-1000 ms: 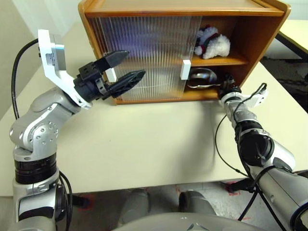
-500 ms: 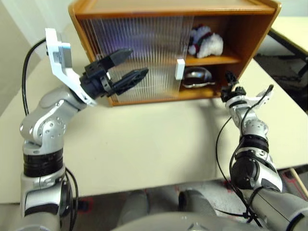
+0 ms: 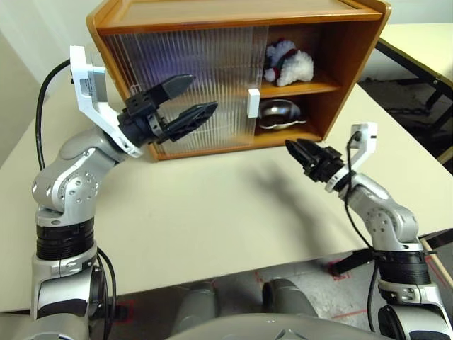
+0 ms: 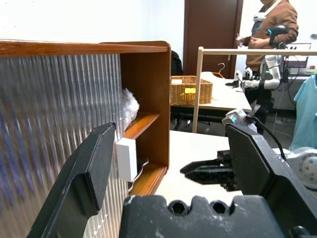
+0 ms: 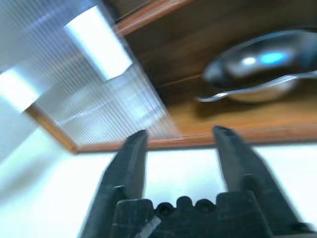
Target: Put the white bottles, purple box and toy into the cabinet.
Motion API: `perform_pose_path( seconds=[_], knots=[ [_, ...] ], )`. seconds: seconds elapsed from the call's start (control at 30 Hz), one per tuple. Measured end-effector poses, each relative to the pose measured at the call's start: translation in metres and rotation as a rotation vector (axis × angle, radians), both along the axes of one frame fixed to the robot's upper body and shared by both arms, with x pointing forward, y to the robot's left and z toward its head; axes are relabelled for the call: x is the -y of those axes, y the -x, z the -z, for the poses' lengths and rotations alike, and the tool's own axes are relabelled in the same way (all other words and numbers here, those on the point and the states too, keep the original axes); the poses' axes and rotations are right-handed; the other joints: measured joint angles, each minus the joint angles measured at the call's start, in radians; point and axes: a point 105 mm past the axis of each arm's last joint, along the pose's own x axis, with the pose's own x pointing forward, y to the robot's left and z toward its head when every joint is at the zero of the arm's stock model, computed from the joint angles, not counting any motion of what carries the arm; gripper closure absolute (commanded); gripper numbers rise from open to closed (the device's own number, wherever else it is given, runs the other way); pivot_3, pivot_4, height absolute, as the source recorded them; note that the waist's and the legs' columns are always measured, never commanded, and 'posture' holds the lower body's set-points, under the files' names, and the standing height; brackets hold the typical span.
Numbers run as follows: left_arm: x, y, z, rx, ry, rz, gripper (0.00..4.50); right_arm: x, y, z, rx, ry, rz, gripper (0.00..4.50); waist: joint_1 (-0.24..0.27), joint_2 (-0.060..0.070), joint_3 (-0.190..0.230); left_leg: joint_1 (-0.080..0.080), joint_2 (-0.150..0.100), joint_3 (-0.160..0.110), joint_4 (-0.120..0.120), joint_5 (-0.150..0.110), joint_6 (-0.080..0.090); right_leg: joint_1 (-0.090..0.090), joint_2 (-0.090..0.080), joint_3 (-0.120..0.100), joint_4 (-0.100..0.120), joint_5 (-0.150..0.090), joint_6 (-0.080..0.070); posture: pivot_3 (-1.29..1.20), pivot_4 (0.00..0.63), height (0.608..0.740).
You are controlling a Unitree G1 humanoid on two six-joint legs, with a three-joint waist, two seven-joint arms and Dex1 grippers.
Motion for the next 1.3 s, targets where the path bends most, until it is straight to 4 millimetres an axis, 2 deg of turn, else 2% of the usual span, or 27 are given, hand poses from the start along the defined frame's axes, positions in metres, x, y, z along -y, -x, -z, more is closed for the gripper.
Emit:
perform_pose_path(
  seconds=[0.13, 0.27, 0.4, 0.7, 0.8, 0.97, 1.3],
  knots=[
    [-0.001, 0.000, 0.000, -0.001, 0.000, -0.004, 0.00, -0.024, 0.008, -0.015, 0.152, 0.142, -0.085, 4.46, 0.003, -0.002, -0.001, 0.000, 0.000, 0.000, 0.002, 0.000, 0.000, 0.000, 0.000, 0.000, 0.001, 0.000, 0.000, 0.15, 0.000, 0.740],
    [-0.002, 0.000, 0.001, -0.002, 0.000, -0.006, 0.00, -0.052, 0.014, -0.024, 0.264, 0.251, -0.184, 4.46, 0.007, -0.003, -0.001, 0.000, 0.000, -0.001, 0.005, 0.000, 0.000, 0.000, 0.000, 0.000, 0.003, 0.000, -0.001, 0.16, 0.000, 0.740],
    [-0.002, 0.000, 0.001, -0.001, -0.001, -0.007, 0.00, -0.080, 0.011, -0.044, 0.327, 0.199, -0.230, 4.46, 0.013, -0.004, -0.001, 0.000, 0.001, -0.001, 0.007, 0.000, 0.000, 0.000, 0.000, -0.001, 0.005, 0.001, -0.003, 0.17, 0.000, 0.740],
    [-0.002, 0.000, 0.000, -0.002, 0.002, -0.017, 0.00, -0.116, -0.028, -0.052, 0.288, 0.147, -0.144, 4.46, 0.027, -0.006, -0.003, 0.000, 0.001, -0.002, 0.009, -0.001, -0.001, 0.001, -0.001, -0.002, 0.006, 0.003, -0.005, 0.18, 0.000, 0.740],
    [-0.002, 0.000, 0.000, -0.001, 0.003, -0.018, 0.00, -0.113, -0.039, -0.049, 0.272, 0.151, -0.064, 4.46, 0.027, -0.006, -0.003, -0.001, 0.001, -0.002, 0.008, -0.002, -0.003, -0.001, -0.001, -0.003, 0.007, 0.003, -0.006, 0.18, 0.000, 0.740],
    [-0.002, 0.000, 0.001, -0.003, 0.006, -0.027, 0.00, -0.093, -0.055, -0.049, 0.265, 0.177, 0.096, 4.46, 0.025, -0.006, -0.003, -0.001, 0.001, -0.002, 0.007, -0.003, -0.006, -0.002, -0.001, -0.003, 0.007, 0.003, -0.006, 0.17, 0.000, 0.740],
    [-0.001, 0.000, 0.001, -0.003, 0.014, -0.024, 0.00, -0.068, -0.061, -0.050, 0.260, 0.232, 0.273, 4.46, 0.024, -0.006, -0.003, -0.001, 0.001, -0.001, 0.007, -0.002, -0.004, -0.002, -0.001, -0.003, 0.007, 0.003, -0.006, 0.16, 0.000, 0.740]
  ],
)
